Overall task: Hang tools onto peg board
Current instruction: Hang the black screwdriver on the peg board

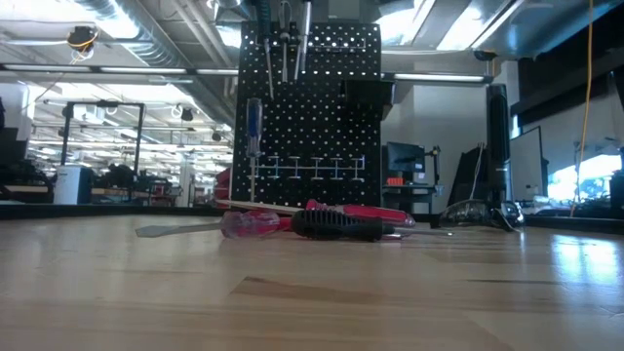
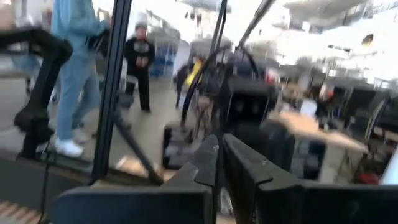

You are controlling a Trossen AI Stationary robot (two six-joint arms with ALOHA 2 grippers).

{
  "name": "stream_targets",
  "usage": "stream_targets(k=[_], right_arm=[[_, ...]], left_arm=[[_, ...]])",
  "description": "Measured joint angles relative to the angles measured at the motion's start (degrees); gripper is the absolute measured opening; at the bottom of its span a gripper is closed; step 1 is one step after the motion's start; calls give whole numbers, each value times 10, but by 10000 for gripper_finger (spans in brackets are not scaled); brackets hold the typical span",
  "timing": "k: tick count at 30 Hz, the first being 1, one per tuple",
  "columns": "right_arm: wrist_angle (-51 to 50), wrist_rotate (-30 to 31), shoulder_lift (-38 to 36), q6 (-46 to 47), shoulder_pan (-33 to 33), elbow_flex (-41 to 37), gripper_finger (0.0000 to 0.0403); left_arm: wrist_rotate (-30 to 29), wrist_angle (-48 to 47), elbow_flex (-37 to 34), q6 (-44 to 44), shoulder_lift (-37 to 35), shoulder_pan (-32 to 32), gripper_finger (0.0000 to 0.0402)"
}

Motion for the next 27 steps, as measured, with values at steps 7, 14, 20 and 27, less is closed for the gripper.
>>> stream_targets(k=[7, 14, 20, 27], right_arm=[[-248, 148, -80, -2, 45, -9, 18], [-265, 297, -114, 66, 110, -118, 6], [-169, 344, -111, 128, 129, -223, 15], [-119, 343, -111, 136, 128, -256, 16]], left_arm=[[-162, 3, 1, 25, 0, -13, 104], [-298, 42, 1, 25, 49, 10, 104], [-357, 181, 1, 74, 128, 31, 104], [-387, 298, 1, 120, 204, 79, 104]])
